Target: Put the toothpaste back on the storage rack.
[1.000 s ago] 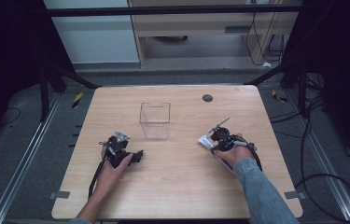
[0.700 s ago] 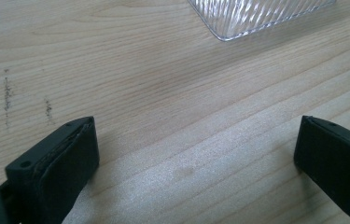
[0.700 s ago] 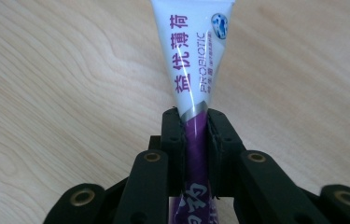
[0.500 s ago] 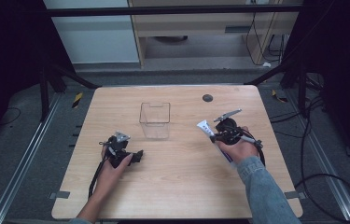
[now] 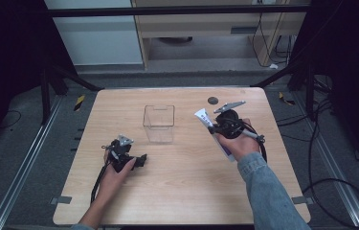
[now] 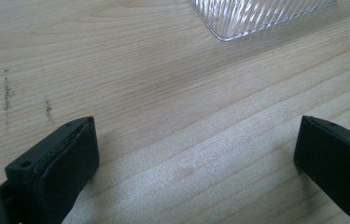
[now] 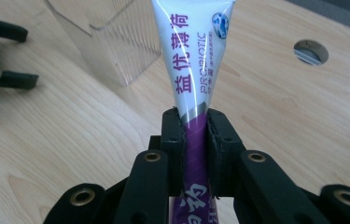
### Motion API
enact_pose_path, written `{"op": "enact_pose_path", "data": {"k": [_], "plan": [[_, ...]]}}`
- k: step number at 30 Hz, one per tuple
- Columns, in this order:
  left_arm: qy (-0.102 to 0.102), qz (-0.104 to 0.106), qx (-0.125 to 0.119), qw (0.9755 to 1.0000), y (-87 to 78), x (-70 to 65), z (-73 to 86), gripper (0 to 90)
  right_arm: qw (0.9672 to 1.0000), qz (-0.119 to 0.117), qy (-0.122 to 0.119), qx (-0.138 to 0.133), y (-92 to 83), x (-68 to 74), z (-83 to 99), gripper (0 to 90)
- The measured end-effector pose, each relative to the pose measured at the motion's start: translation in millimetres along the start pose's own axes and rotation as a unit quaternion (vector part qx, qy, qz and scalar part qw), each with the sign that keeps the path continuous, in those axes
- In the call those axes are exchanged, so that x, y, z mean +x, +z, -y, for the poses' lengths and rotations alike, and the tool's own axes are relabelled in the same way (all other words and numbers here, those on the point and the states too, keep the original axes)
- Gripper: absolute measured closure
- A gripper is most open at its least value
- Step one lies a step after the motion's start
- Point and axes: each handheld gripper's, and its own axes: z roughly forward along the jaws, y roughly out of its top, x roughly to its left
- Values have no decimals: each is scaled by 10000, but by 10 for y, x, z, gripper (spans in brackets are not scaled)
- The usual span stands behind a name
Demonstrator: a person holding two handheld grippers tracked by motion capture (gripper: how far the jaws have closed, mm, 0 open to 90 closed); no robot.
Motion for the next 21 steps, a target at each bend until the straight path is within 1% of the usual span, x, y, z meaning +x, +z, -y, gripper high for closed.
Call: {"op": "enact_pose_path", "data": {"k": [2, 5, 6, 7, 8, 11, 15, 17, 21], "plan": [[0, -1, -1, 10000, 0, 0, 0, 0, 10000, -10, 9, -25, -2, 6, -17, 789], [-3, 2, 1, 10000, 0, 0, 0, 0, 9998, -45, 39, -194, 6, 49, -107, 789], [-3, 2, 1, 10000, 0, 0, 0, 0, 9998, -45, 39, -194, 6, 49, -107, 789], [3, 0, 2, 10000, 0, 1, 0, 0, 9996, -76, 53, -279, 13, 78, -146, 789], [3, 0, 2, 10000, 0, 1, 0, 0, 9996, -76, 53, -279, 13, 78, -146, 789], [1, -1, 2, 10000, 0, 0, 0, 0, 9989, -99, 88, -447, 31, 122, -216, 788], [3, -2, 1, 10000, 0, 0, 0, 0, 9985, -112, 104, -532, 45, 152, -281, 789], [13, 0, 1, 10000, 0, 2, 0, 0, 9982, -142, 72, -576, 54, 186, -333, 788], [13, 1, 0, 10000, 0, 2, 0, 0, 9980, -160, 48, -607, 64, 222, -377, 788]]}}
